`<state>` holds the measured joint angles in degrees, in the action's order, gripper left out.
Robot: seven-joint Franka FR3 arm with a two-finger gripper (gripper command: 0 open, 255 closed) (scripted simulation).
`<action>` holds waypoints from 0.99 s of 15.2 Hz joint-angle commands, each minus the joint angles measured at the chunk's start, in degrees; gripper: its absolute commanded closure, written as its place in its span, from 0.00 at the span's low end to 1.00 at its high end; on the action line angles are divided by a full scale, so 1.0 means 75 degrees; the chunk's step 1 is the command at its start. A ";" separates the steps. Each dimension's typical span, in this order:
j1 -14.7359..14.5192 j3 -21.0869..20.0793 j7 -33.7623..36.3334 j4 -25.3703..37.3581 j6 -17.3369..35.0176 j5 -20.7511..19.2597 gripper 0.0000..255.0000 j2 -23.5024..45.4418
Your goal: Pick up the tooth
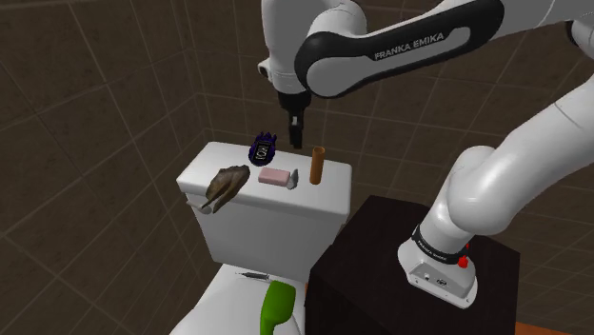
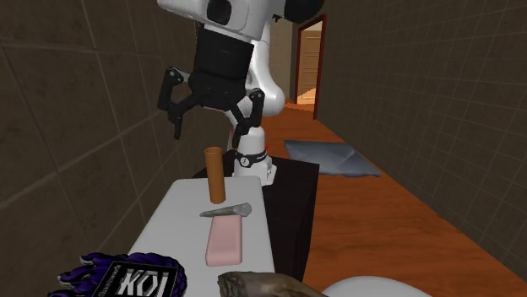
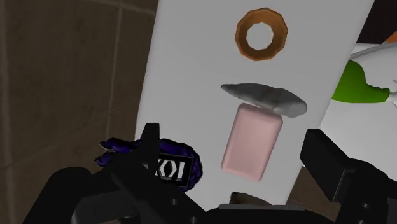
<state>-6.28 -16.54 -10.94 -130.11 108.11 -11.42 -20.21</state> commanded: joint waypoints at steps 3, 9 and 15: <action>-0.0168 -0.0535 -0.0114 0.0345 0.0630 -0.0942 0.00 0.0835; -0.0445 -0.1254 -0.0020 0.0904 0.1311 -0.2708 0.00 0.2153; -0.0919 -0.1728 0.0233 0.1410 0.1667 -0.4791 0.00 0.3477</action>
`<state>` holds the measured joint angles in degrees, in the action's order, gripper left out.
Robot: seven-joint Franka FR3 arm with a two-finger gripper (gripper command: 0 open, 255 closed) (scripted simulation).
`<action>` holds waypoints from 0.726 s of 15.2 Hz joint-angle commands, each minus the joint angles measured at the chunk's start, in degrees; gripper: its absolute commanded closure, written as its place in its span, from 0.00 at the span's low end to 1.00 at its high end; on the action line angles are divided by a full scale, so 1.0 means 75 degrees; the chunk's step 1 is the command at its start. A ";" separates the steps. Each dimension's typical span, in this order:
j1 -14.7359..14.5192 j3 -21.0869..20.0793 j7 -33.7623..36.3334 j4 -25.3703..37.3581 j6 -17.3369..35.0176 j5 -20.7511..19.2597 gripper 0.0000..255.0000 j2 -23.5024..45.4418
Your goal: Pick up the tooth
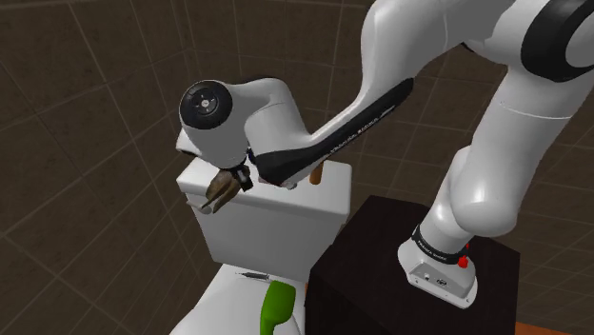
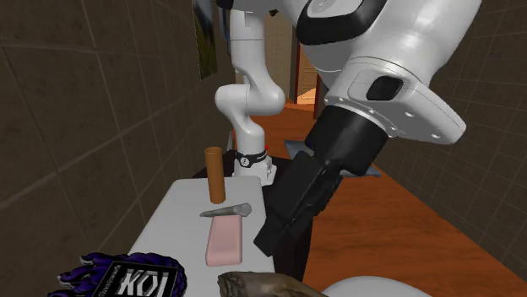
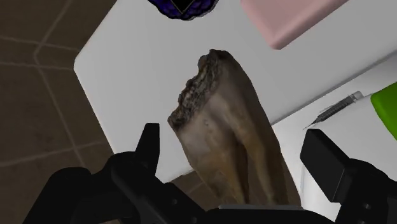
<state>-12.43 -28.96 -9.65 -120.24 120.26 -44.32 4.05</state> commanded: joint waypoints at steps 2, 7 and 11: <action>-0.0316 -0.0153 0.0143 0.0242 0.0109 -0.1126 0.00 0.0675; -0.0799 -0.0184 0.0350 0.0465 0.0209 -0.2534 0.00 0.1521; -0.0864 -0.0104 0.0680 0.0430 0.0297 -0.2831 0.00 0.1805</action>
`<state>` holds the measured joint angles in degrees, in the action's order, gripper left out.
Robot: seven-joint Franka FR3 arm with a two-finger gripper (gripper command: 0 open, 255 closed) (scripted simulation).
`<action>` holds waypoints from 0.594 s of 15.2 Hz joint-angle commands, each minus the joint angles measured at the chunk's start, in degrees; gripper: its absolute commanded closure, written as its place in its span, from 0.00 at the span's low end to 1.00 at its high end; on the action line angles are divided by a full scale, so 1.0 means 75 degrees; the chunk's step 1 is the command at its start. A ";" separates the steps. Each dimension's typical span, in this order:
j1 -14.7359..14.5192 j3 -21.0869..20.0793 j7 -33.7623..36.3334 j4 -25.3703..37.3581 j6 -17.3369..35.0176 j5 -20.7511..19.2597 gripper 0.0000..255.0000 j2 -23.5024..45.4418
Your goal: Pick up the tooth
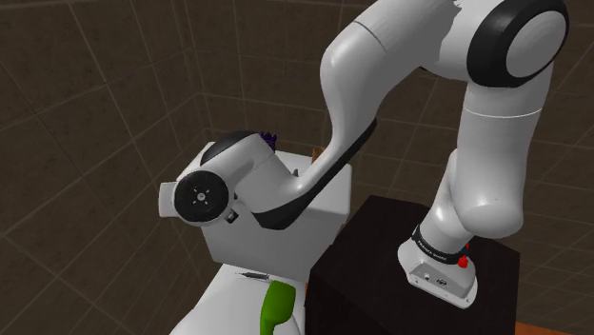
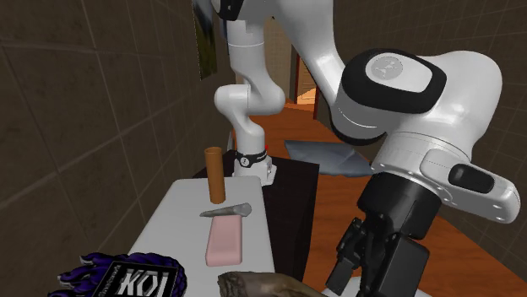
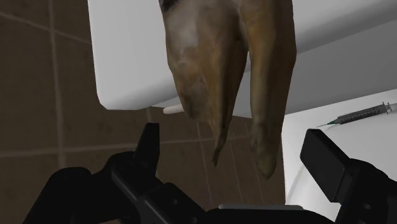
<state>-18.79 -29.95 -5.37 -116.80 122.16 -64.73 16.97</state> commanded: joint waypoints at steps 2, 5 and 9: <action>-0.0050 0.0071 0.0273 -0.0038 0.0083 -0.0259 0.00 0.0229; -0.0071 0.0085 0.0331 -0.0023 0.0085 -0.0311 1.00 0.0295; -0.0068 0.0089 0.0340 -0.0035 0.0094 -0.0319 1.00 0.0294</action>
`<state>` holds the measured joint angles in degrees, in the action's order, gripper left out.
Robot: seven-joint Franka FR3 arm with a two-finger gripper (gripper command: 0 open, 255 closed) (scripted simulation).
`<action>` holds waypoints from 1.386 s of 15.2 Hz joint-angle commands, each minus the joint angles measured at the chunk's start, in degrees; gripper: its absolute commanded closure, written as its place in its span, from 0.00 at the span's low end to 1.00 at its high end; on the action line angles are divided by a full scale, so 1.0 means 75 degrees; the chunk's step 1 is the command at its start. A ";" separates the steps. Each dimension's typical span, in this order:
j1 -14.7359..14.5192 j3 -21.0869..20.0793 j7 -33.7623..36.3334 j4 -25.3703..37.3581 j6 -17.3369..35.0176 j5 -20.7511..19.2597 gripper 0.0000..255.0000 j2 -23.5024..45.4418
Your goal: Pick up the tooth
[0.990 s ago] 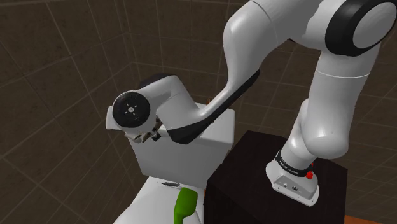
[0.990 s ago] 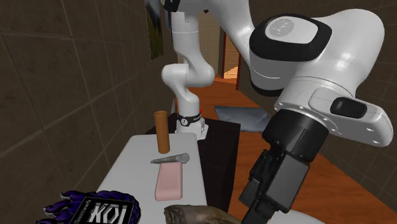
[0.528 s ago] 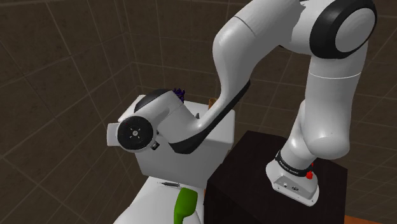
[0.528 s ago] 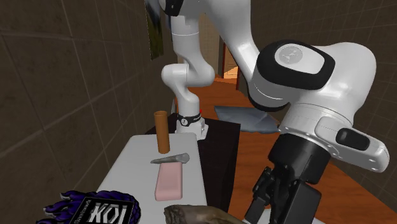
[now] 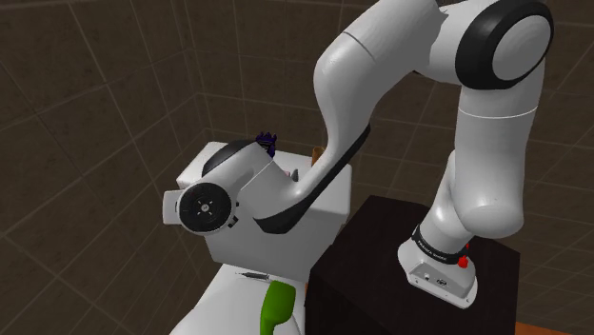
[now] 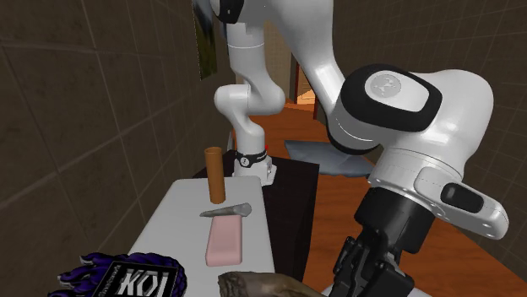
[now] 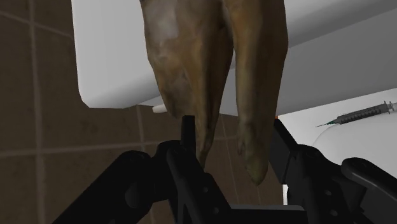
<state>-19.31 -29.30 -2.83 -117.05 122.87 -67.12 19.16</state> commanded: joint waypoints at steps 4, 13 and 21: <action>0.0000 0.0002 0.0003 -0.0002 -0.0001 -0.0001 1.00 0.0003; 0.0139 -0.0165 -0.0678 0.0059 -0.0174 0.0611 1.00 -0.0591; 0.0229 -0.0275 -0.1272 0.0198 -0.0375 0.1121 1.00 -0.1049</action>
<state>-17.65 -31.29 -12.04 -115.52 120.16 -59.05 11.67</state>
